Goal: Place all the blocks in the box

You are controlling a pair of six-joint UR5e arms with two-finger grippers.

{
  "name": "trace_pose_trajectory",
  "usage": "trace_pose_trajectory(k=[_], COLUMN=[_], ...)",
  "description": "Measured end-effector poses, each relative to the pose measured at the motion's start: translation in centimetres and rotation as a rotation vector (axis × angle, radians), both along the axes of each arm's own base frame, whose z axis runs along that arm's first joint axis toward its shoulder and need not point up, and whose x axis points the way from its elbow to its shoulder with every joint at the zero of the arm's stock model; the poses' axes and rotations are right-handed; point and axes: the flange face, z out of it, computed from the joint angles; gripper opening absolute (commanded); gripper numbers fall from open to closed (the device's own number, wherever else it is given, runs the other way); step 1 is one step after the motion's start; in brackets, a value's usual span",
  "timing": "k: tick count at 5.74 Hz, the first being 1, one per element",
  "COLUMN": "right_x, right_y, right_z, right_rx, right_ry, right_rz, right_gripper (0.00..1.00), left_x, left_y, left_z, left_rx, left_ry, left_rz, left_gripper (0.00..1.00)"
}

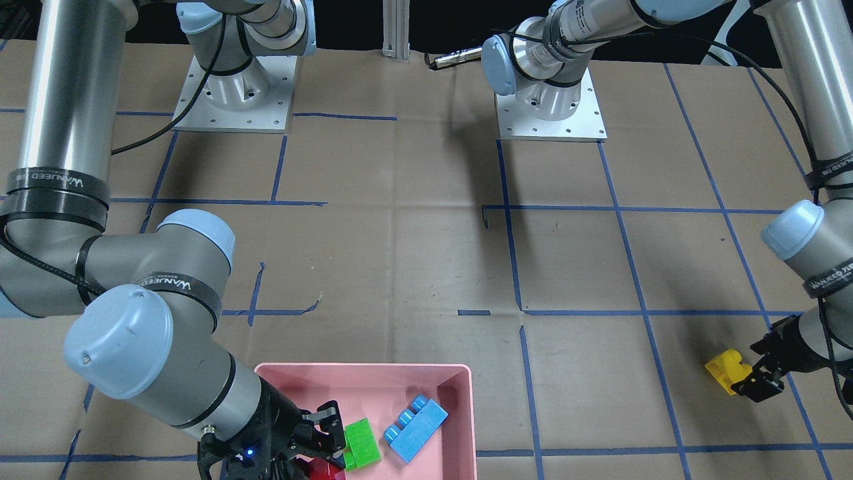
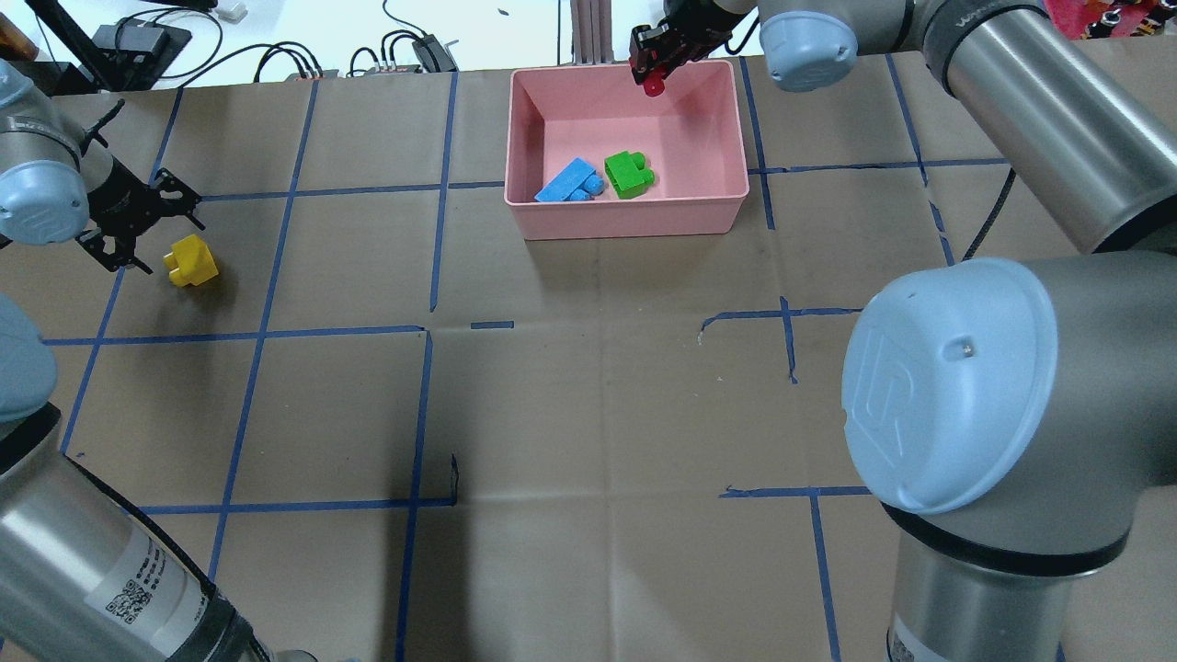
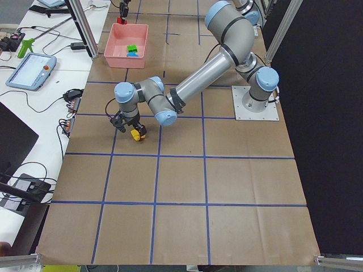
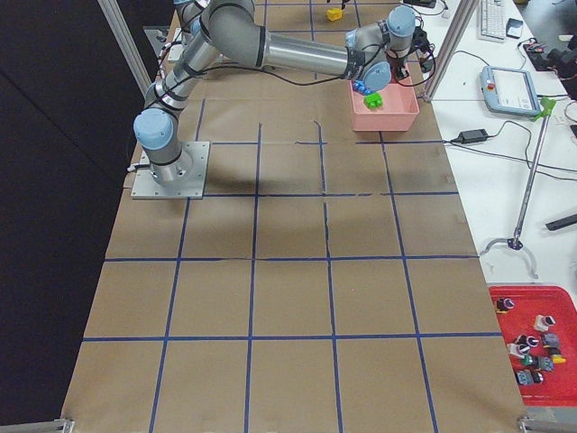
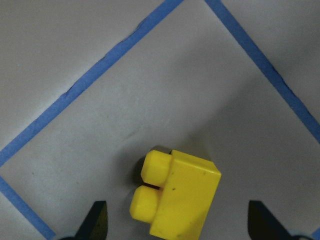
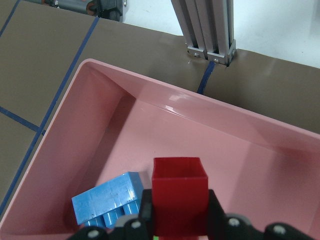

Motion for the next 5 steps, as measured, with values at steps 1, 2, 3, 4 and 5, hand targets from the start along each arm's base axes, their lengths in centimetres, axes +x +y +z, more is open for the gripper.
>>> trace_pose_trajectory(k=[1,2,3,4,5], right_x=[0.09,0.09,0.07,0.06,0.05], right_y=[0.03,0.13,0.29,0.46,0.47], right_z=[-0.24,-0.43,-0.43,-0.61,-0.69], right_rx=[0.011,0.02,0.032,0.058,0.074], right_ry=[0.004,0.008,0.011,0.013,0.013], right_rz=[-0.001,-0.002,-0.003,-0.003,-0.003], right_gripper=[1.0,1.0,1.0,1.0,1.0], left_x=[-0.13,-0.33,-0.42,-0.32,-0.13], left_y=[0.21,0.58,0.83,0.92,0.91], left_z=[-1.2,-1.9,-2.18,-2.18,-2.01], left_rx=[0.011,0.023,0.028,0.029,0.027], left_ry=[0.005,0.012,0.016,0.017,0.014], left_rz=[-0.008,-0.013,-0.015,-0.019,-0.028], left_gripper=[0.97,0.85,0.66,0.5,0.29])
